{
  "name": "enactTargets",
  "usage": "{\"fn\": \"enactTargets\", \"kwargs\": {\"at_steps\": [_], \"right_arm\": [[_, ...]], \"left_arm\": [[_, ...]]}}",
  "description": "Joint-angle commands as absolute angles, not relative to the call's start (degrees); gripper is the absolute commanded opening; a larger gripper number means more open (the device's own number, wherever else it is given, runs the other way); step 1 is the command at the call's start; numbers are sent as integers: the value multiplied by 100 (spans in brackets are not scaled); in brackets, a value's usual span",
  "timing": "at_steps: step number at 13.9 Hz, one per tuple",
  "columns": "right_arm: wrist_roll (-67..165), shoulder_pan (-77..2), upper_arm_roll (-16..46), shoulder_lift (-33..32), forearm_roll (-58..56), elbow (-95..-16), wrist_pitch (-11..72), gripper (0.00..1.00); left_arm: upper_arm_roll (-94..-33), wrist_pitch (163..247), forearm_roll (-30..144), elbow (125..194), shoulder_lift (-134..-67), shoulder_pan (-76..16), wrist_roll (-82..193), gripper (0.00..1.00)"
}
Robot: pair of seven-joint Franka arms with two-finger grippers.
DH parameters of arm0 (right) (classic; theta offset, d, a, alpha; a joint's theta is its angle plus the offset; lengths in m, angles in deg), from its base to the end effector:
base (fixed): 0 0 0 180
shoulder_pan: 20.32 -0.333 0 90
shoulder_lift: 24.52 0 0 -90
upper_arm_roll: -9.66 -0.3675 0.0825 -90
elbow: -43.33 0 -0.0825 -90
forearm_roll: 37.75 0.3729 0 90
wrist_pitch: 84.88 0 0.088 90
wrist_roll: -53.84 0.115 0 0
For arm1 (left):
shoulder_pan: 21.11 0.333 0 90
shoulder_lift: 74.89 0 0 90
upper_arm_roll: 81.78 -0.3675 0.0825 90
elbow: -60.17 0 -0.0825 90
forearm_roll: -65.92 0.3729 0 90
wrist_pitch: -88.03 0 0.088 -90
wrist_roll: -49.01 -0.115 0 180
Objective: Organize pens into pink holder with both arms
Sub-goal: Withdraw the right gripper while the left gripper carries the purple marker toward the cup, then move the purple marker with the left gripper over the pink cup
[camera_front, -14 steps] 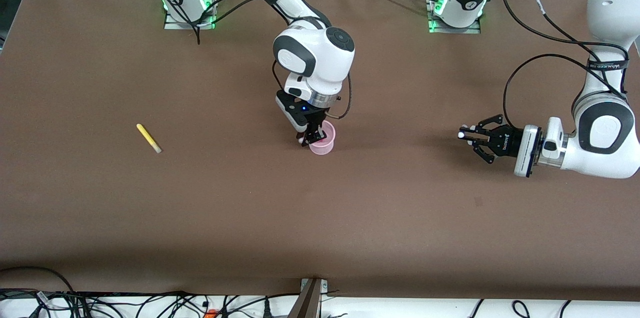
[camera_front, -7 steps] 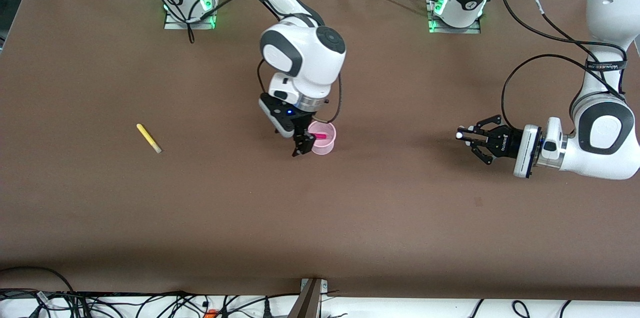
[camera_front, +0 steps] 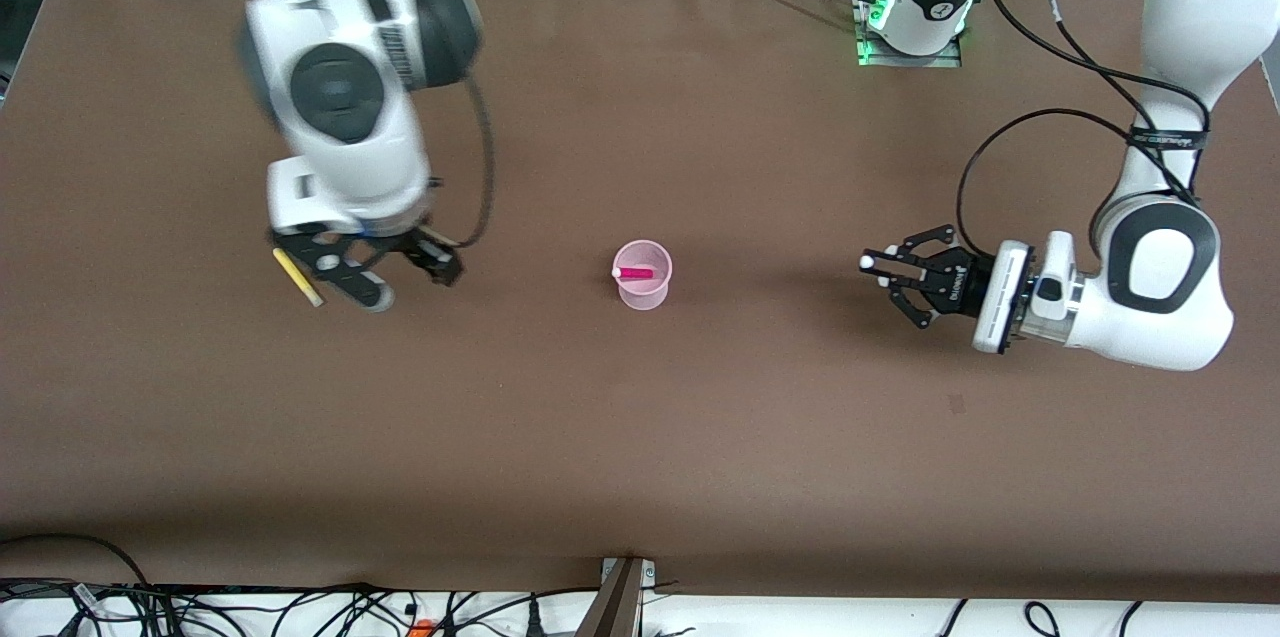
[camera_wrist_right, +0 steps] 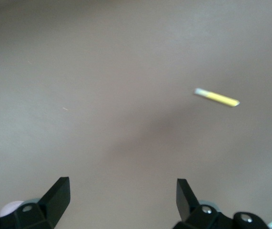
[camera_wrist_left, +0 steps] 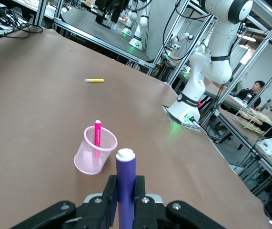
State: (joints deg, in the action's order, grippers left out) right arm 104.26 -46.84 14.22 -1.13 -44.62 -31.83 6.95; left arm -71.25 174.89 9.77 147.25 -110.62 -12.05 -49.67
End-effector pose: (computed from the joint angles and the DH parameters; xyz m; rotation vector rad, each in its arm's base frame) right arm 0.6283 0.2507 0.5411 2.8661 -0.7032 -0.0059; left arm 0.6728 -0.0908 0.3661 1.4594 -1.3057 0.4820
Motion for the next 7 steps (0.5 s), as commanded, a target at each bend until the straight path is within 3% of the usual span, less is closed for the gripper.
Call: {"fn": "enactTargets", "kwargs": {"at_steps": [1, 4, 7], "right_arm": [[8458, -4493, 2166, -403, -3768, -3314, 268, 99], [6821, -4493, 2924, -649, -3731, -3610, -331, 99], [5859, -4493, 3303, -974, -3626, -4366, 211, 99]], "left_arm": [[-7150, 18029, 635, 14700, -11058, -1652, -4987, 0], [-7150, 18898, 440, 14736, -11058, -2214, -4847, 0], [-7141, 19681, 378, 14762, -11040, -2891, -4224, 0]]}}
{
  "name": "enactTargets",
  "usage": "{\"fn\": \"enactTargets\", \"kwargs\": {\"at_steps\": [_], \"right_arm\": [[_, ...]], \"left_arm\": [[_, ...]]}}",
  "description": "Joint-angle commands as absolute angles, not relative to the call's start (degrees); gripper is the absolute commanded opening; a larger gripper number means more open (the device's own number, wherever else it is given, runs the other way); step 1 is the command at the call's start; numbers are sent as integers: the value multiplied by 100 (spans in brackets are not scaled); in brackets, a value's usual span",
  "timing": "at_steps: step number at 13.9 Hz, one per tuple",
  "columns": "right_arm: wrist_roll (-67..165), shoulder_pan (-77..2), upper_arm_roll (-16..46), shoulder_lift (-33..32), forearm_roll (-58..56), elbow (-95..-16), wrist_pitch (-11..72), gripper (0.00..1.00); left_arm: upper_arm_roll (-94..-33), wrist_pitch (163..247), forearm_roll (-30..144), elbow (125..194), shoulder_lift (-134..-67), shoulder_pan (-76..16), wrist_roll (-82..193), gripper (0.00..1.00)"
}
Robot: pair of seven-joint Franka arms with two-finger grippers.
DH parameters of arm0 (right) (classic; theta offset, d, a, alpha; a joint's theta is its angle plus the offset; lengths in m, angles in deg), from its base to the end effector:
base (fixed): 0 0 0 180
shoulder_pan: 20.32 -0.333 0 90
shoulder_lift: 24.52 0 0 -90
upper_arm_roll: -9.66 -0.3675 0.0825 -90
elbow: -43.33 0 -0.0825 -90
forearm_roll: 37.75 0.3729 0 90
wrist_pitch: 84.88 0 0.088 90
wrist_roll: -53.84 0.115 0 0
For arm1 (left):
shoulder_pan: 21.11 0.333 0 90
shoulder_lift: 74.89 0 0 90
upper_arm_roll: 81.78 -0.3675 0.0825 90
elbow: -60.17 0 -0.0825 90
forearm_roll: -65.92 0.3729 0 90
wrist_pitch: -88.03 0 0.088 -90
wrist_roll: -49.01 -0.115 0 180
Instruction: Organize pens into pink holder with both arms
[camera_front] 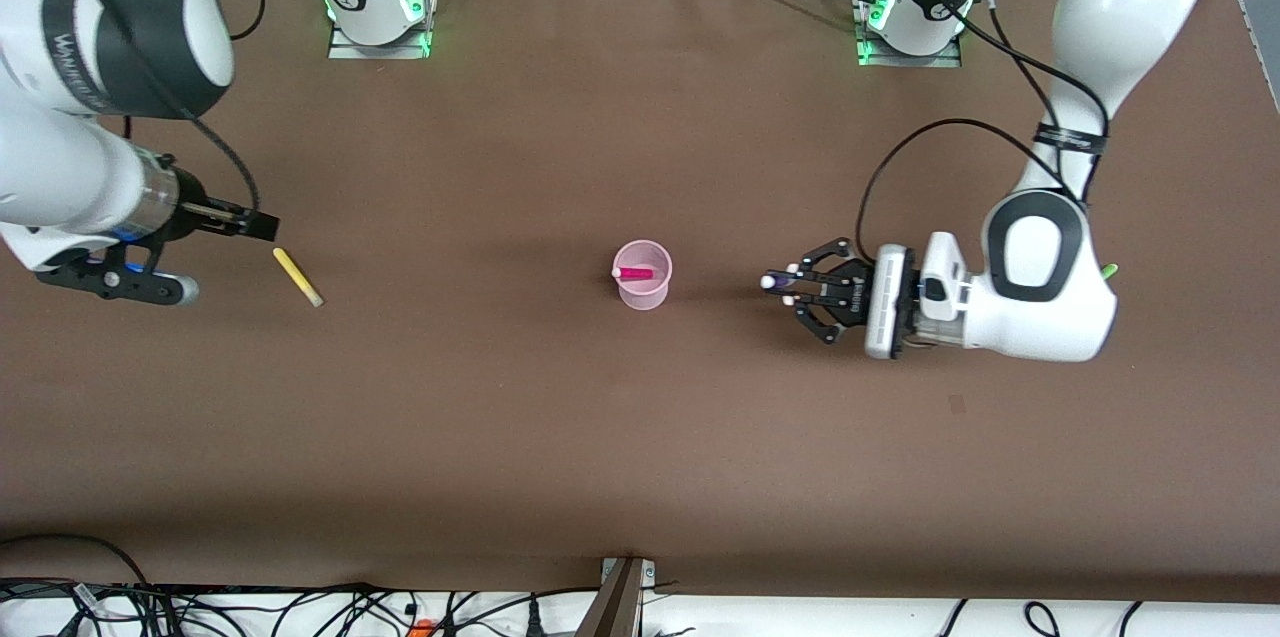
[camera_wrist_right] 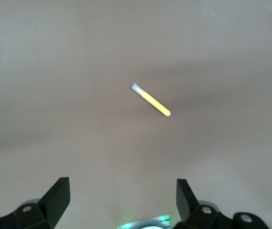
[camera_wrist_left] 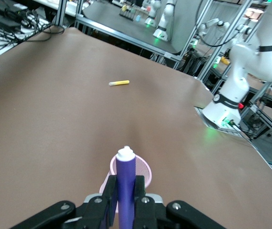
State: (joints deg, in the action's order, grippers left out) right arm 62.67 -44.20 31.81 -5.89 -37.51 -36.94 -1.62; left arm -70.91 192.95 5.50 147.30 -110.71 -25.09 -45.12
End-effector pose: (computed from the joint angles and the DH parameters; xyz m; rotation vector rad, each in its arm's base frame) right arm 0.6235 0.0580 0.5567 2.9747 -0.1798 -0.3556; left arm 0.6778 -0.2302 0.3646 1.5842 -1.3409 0.5425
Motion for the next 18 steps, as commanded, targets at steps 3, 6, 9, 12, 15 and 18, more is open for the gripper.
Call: {"fn": "enactTargets", "kwargs": {"at_steps": [3, 6, 9, 12, 15, 18], "right_arm": [[5526, -4493, 3382, -1361, -3635, -5332, 1142, 98], [5471, -4493, 3409, -1485, -3635, -5581, 1409, 99], [5480, -4493, 3409, -1459, -3635, -5555, 1435, 99], [5480, -4501, 3409, -1476, -3635, -5485, 1365, 99], [5489, -4493, 3418, -1485, -3635, -5388, 1400, 99], [5489, -4501, 3410, -1441, -3626, -5335, 1523, 99]], "left_arm": [[-6922, 20892, -261, 15183, -10979, -3506, -4196, 0], [-6623, 21914, -325, 15385, -10952, -3701, -4196, 0], [-6176, 22555, -579, 15885, -10830, -3728, -4196, 0], [-6121, 22856, -562, 16072, -10759, -3772, -4231, 0], [-6121, 23024, -545, 16028, -10776, -3807, -4240, 0], [-6130, 23024, -527, 16002, -10785, -3790, -4257, 0]]}}
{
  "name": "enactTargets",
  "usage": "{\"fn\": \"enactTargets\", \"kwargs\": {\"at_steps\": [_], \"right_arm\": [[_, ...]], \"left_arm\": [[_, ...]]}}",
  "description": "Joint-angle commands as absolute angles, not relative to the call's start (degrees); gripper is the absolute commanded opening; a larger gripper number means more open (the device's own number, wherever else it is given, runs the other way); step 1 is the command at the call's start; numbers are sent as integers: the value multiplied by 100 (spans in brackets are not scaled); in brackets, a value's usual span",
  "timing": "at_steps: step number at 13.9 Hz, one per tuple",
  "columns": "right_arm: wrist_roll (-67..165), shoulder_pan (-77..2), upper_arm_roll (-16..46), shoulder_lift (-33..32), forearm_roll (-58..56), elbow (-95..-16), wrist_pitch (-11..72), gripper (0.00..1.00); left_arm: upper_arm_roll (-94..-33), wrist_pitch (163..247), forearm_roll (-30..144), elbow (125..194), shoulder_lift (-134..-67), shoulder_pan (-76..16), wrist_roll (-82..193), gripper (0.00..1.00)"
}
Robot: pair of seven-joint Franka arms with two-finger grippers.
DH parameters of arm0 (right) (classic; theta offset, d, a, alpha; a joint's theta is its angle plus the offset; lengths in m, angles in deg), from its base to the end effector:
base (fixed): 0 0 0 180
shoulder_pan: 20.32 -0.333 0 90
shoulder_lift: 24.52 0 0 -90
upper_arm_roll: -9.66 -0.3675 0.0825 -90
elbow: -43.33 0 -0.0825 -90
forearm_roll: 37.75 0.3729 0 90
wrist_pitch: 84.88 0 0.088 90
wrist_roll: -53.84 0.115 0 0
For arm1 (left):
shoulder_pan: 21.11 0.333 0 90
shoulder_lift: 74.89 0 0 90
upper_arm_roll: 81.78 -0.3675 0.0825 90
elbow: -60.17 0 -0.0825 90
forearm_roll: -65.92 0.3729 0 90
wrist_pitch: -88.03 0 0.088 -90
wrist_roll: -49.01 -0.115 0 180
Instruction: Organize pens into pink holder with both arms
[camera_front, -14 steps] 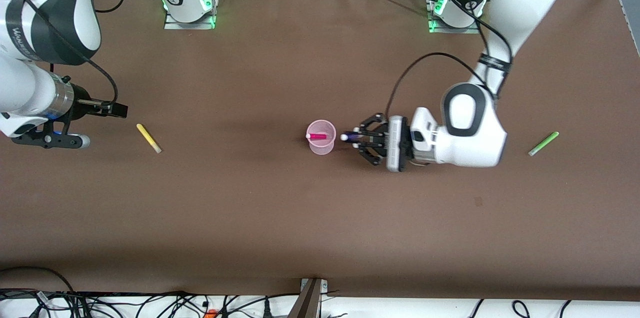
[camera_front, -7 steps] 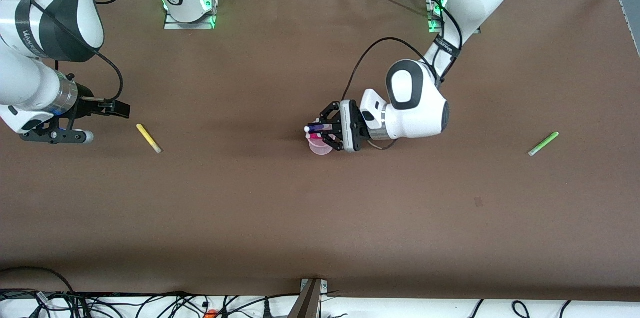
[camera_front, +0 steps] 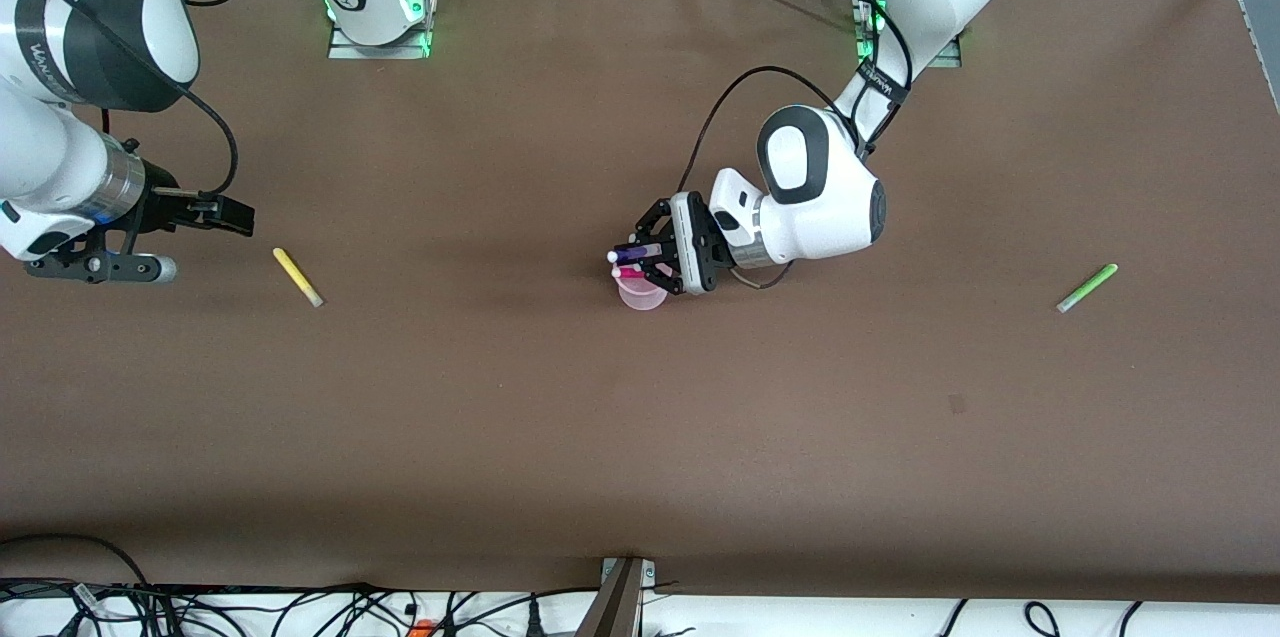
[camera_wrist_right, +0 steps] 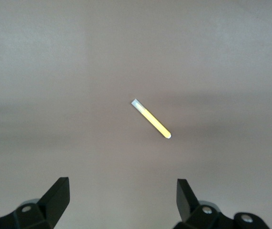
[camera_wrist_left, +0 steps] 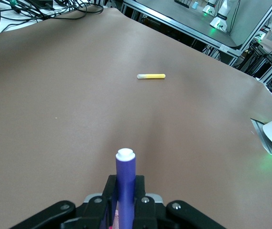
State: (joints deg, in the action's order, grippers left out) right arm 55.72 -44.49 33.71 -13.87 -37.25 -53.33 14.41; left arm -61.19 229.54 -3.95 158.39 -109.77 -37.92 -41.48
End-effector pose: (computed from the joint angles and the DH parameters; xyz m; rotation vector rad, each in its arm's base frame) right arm 0.5975 0.0208 0.5294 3.0662 -0.0474 -0.1883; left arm 0.5877 -0.4028 0.3158 1.8477 -1.2311 0.6358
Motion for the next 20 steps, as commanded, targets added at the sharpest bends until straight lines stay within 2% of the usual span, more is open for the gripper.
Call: {"fn": "enactTargets", "kwargs": {"at_steps": [1, 11, 12, 13, 16, 20], "right_arm": [[5489, -4493, 3409, -1441, -3626, -5326, 1540, 99], [5471, -4493, 3515, -1450, -3634, -5326, 1830, 99], [5471, -4475, 3515, -1441, -3635, -5326, 1831, 99], [5471, -4397, 3480, -1441, -3635, -5326, 1822, 99], [5367, -4029, 3227, -1485, -3643, -5326, 1769, 99], [5357, -2422, 1541, -1546, -3652, -5317, 1769, 99]], "left_arm": [[-6139, 23024, -527, 15993, -10794, -3789, -4266, 0], [-6174, 23173, -527, 15896, -10917, -3807, -4266, 0], [-6174, 23173, -527, 15896, -10926, -3807, -4266, 11], [-6174, 23173, -527, 15870, -10926, -3807, -4284, 99], [-6157, 23173, -518, 15869, -10777, -3798, -4363, 100], [-6139, 23156, -527, 15913, -10452, -3728, -4171, 100]]}}
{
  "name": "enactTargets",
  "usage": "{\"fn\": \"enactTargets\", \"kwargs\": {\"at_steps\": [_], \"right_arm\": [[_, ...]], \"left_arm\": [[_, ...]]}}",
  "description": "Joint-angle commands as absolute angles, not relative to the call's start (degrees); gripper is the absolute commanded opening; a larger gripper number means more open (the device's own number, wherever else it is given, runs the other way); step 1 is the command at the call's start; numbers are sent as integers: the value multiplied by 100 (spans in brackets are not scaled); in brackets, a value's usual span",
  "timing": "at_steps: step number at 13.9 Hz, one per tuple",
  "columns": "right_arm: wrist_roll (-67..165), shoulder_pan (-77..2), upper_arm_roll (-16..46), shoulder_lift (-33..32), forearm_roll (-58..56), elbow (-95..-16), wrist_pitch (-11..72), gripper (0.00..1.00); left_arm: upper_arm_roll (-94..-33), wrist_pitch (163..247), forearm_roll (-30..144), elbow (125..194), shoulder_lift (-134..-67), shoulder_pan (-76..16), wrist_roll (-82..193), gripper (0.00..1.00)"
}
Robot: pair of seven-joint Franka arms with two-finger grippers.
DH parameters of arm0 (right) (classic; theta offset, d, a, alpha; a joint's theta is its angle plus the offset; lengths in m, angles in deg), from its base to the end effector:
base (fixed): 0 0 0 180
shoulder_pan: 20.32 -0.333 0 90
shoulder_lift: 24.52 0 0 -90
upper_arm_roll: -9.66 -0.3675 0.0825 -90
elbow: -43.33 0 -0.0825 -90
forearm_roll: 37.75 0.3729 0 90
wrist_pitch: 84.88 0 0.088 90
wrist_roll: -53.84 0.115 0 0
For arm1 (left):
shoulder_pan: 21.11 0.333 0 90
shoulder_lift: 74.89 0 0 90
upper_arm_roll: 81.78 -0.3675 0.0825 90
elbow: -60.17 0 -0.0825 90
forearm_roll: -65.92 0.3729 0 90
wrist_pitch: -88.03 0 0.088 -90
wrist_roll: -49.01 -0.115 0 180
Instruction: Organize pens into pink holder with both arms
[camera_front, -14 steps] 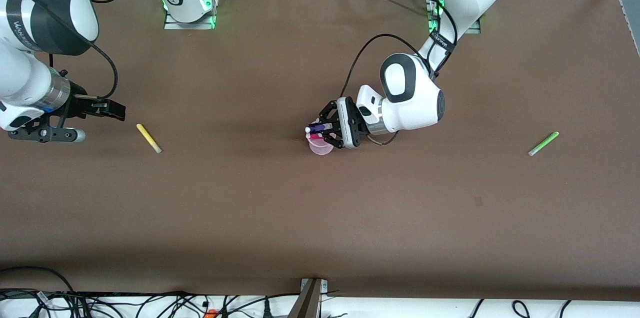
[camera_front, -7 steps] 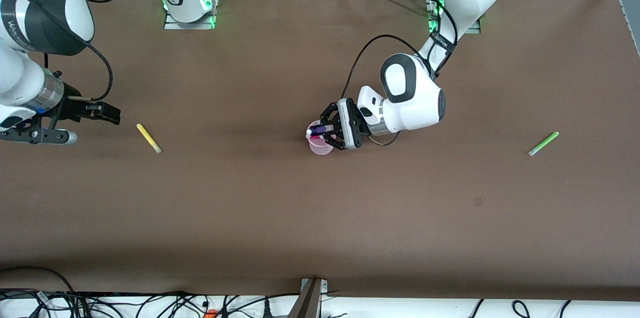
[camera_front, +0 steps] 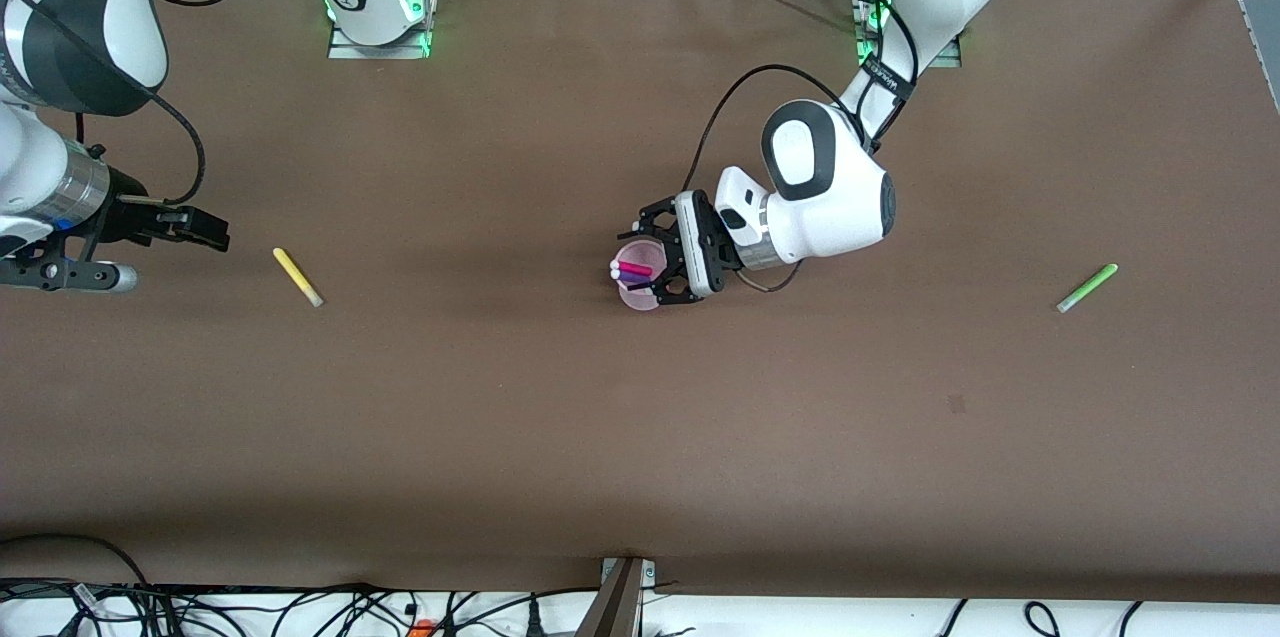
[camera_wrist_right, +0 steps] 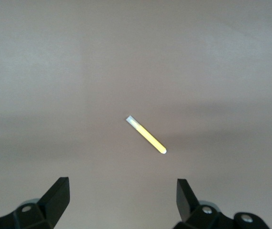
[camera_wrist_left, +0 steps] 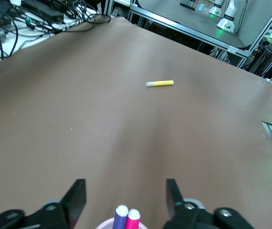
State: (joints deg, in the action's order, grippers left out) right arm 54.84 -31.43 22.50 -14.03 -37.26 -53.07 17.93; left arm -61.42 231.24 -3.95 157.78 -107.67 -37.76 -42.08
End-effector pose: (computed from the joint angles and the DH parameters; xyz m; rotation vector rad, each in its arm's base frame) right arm 0.6075 -0.0073 0.5315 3.1071 -0.0739 -0.1039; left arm 0.5962 -0.3971 0.3453 1.8556 -1.2518 0.7192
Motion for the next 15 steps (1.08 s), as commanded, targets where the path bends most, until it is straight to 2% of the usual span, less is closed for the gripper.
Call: {"fn": "enactTargets", "kwargs": {"at_steps": [1, 3, 6, 8, 11, 15], "right_arm": [[5349, -2166, 1303, -1555, -3670, -5317, 1760, 99], [5375, -1892, 1020, -1555, -3670, -5326, 1752, 99], [5463, -1181, 160, -1608, -3696, -5326, 1752, 99], [5454, -1091, 79, -1608, -3705, -5318, 1752, 99], [5445, -1091, 96, -1582, -3661, -5326, 1752, 99], [5454, -1091, 166, -1617, -3661, -5291, 1638, 99]], "left_arm": [[-6139, 23103, -518, 15948, -10347, -3702, -3917, 100], [-6165, 23024, -492, 16001, -10223, -3614, -3390, 100], [-6174, 22962, -422, 16071, -10223, -3535, -3028, 100], [-6200, 22779, 163, 15949, -10223, -3482, -2345, 100], [-6244, 21429, 1779, 15107, -10337, -3123, -1343, 100], [-6288, 19907, 2776, 14762, -10259, -2595, -525, 100]]}}
